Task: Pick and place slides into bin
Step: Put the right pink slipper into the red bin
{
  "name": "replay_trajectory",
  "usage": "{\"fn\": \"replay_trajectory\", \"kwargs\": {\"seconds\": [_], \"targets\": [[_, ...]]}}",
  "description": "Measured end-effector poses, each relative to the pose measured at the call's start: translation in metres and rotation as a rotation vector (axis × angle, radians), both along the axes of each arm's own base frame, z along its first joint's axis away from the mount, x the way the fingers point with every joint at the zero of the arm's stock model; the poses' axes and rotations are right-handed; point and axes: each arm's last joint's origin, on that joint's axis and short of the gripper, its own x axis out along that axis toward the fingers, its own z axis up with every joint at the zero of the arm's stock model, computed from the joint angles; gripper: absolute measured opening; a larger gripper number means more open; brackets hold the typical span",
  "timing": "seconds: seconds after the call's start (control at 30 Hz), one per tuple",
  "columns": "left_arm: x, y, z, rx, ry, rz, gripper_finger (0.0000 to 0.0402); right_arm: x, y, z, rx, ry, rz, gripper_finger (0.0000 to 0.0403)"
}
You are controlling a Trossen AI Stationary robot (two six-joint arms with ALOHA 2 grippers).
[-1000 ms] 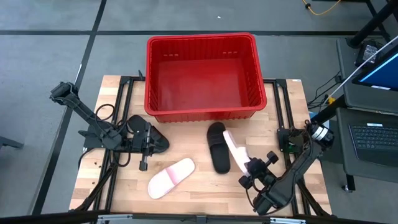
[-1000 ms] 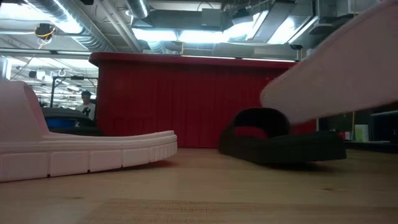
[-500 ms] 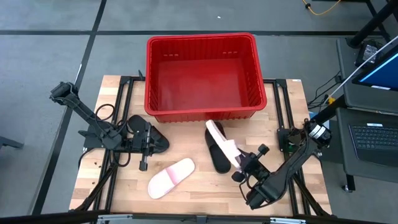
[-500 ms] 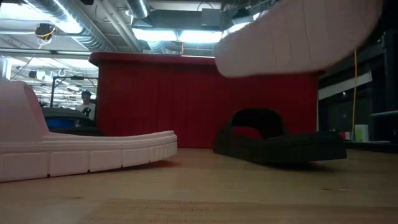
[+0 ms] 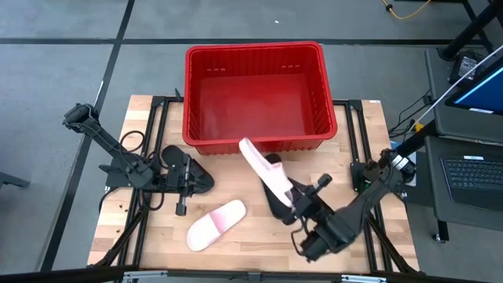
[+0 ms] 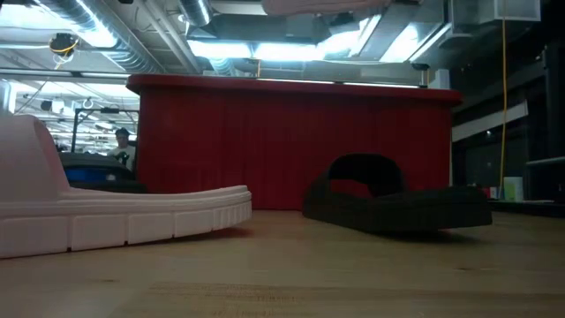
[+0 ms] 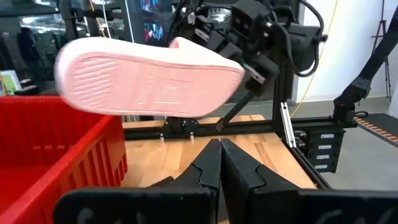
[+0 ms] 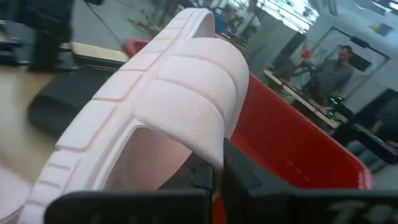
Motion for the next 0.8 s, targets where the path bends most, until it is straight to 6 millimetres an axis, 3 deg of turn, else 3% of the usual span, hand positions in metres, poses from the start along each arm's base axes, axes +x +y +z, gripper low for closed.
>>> {"fn": "replay_trajectory", "kwargs": {"seconds": [0.23,0.4,0.8], "targets": [[0.000,0.001,0.004,0.073,-0.029,0.020,0.0002,0.027,-0.033,0.040,-0.068,0.092,-0.076,0.0011],[-0.001,0.003,0.009,0.127,-0.059,0.095,0.0002,0.039,-0.067,0.065,-0.108,0.157,-0.149,0.0011],[-0.004,0.014,0.009,0.294,0.049,0.488,0.0002,0.033,-0.155,0.099,-0.113,0.293,-0.339,0.0011]]}}
